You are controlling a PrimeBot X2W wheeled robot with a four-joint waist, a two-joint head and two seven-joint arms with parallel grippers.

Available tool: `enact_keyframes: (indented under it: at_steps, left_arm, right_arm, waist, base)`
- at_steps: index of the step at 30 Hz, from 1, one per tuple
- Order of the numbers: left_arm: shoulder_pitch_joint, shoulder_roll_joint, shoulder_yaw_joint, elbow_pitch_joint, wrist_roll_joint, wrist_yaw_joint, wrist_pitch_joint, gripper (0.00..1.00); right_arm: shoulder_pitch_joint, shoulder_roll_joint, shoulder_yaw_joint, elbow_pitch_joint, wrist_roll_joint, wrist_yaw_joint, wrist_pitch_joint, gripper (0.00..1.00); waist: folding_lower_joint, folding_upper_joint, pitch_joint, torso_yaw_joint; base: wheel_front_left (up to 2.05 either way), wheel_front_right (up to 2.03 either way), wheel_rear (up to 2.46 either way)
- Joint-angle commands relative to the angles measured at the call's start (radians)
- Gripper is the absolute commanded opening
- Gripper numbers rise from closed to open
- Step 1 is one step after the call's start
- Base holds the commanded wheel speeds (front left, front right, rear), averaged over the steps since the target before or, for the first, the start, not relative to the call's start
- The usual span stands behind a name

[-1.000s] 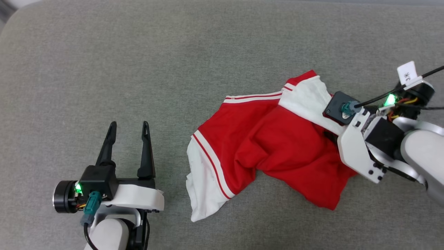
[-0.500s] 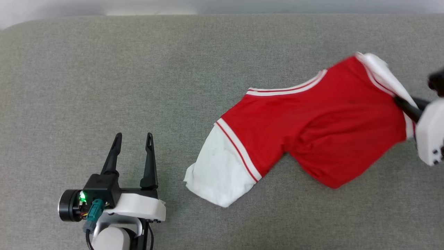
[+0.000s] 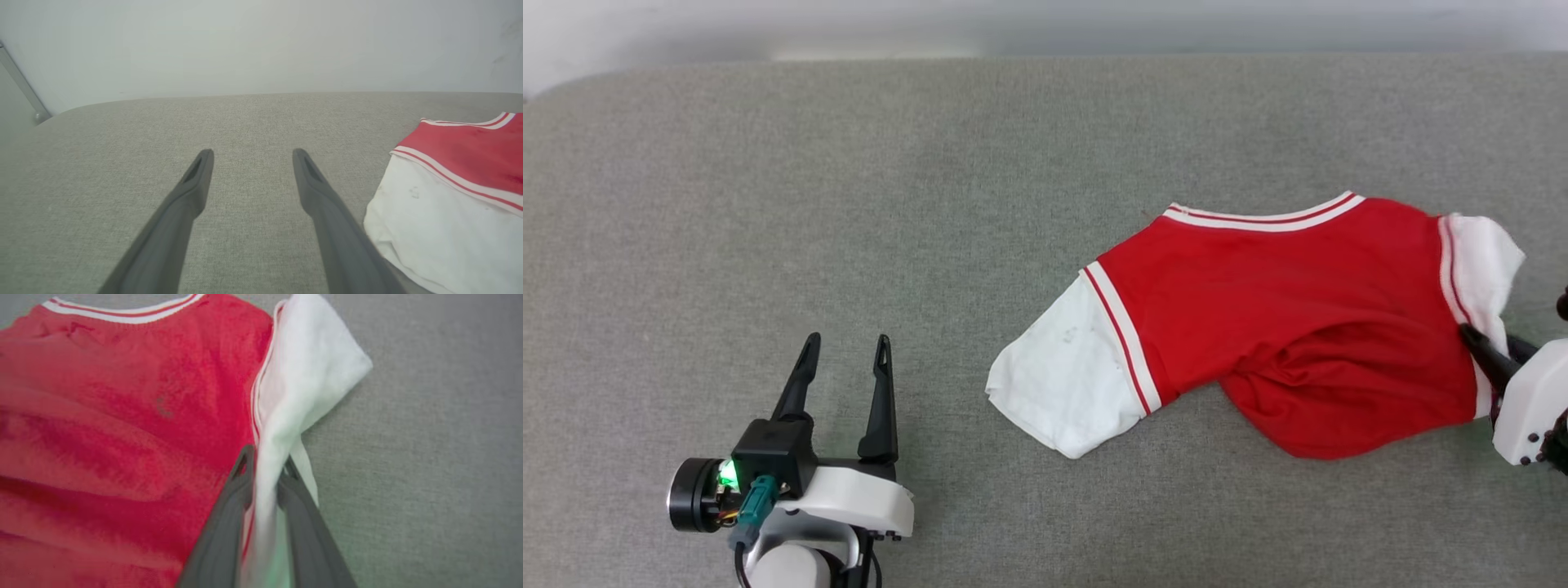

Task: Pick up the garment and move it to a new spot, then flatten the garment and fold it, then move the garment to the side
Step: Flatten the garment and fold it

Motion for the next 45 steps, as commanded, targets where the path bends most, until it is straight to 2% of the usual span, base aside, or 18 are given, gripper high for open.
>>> enact_keyframes:
  at_steps: [1, 4, 10, 13, 14, 18, 20, 24, 32, 37, 45]
  left_arm:
    - [0.000, 0.003, 0.011, 0.002, 0.009, -0.006, -0.003, 1.00]
    - [-0.021, 0.016, 0.024, 0.006, 0.015, -0.016, -0.003, 1.00]
    - [-0.101, 0.066, 0.030, 0.027, 0.031, -0.058, -0.003, 1.00]
    - [-0.170, 0.098, 0.010, 0.061, 0.041, -0.089, -0.003, 1.00]
    - [-0.247, 0.127, -0.020, 0.085, 0.039, -0.121, 0.048, 1.00]
    - [-0.349, 0.178, -0.097, 0.107, -0.012, -0.152, 0.203, 1.00]
    - [-0.398, 0.198, -0.152, 0.103, -0.063, -0.157, 0.296, 1.00]
    - [-0.482, 0.296, -0.332, 0.077, -0.225, -0.156, 0.517, 1.00]
    - [-0.624, 0.468, -0.637, 0.023, -0.547, -0.157, 0.892, 1.00]
    - [-0.690, 0.532, -0.777, 0.036, -0.655, -0.157, 1.012, 1.00]
    - [-0.751, 0.563, -0.970, 0.102, -0.735, -0.157, 1.084, 1.00]
  right_arm:
    - [0.016, 0.008, -0.021, -0.007, -0.021, 0.000, -0.043, 1.00]
    - [0.032, 0.007, -0.077, -0.022, -0.080, 0.000, -0.130, 1.00]
    - [0.076, 0.069, -0.264, -0.094, -0.257, 0.000, -0.269, 1.00]
    - [0.122, 0.141, -0.379, -0.160, -0.373, 0.000, -0.322, 1.00]
    - [0.182, 0.228, -0.481, -0.251, -0.490, 0.000, -0.349, 1.00]
    - [0.279, 0.353, -0.564, -0.389, -0.616, 0.000, -0.342, 1.00]
    - [0.317, 0.398, -0.583, -0.448, -0.657, 0.000, -0.330, 1.00]
    - [0.371, 0.458, -0.598, -0.527, -0.702, 0.000, -0.308, 1.00]
    - [0.396, 0.500, -0.594, -0.589, -0.736, 0.000, -0.290, 1.00]
    - [0.375, 0.506, -0.583, -0.600, -0.747, 0.000, -0.285, 1.00]
    - [0.337, 0.518, -0.564, -0.585, -0.756, 0.000, -0.295, 1.00]
  waist:
    - [-0.0001, 0.0000, -0.027, -0.006]
    - [-0.0001, 0.0000, -0.058, -0.012]
    - [-0.0001, 0.0000, -0.100, -0.027]
    - [-0.0001, 0.0000, -0.108, -0.031]
    - [-0.0001, 0.0000, -0.112, -0.036]
    - [-0.0001, 0.0000, -0.110, -0.043]
    - [-0.0001, 0.0000, -0.105, -0.047]
    - [-0.0001, 0.0000, -0.092, -0.059]
    - [-0.0001, 0.0000, -0.059, -0.094]
    - [-0.0001, 0.0000, -0.025, -0.121]
    - [-0.0001, 0.0000, 0.042, -0.157]
  base:
    - [0.00, 0.00, 0.00]
    - [0.00, 0.00, 0.00]
    - [0.00, 0.00, 0.00]
    - [0.00, 0.00, 0.00]
    - [0.00, 0.00, 0.00]
    - [0.00, 0.00, 0.00]
    - [0.00, 0.00, 0.00]
    - [0.00, 0.00, 0.00]
    - [0.00, 0.00, 0.00]
    - [0.00, 0.00, 0.00]
    - [0.00, 0.00, 0.00]
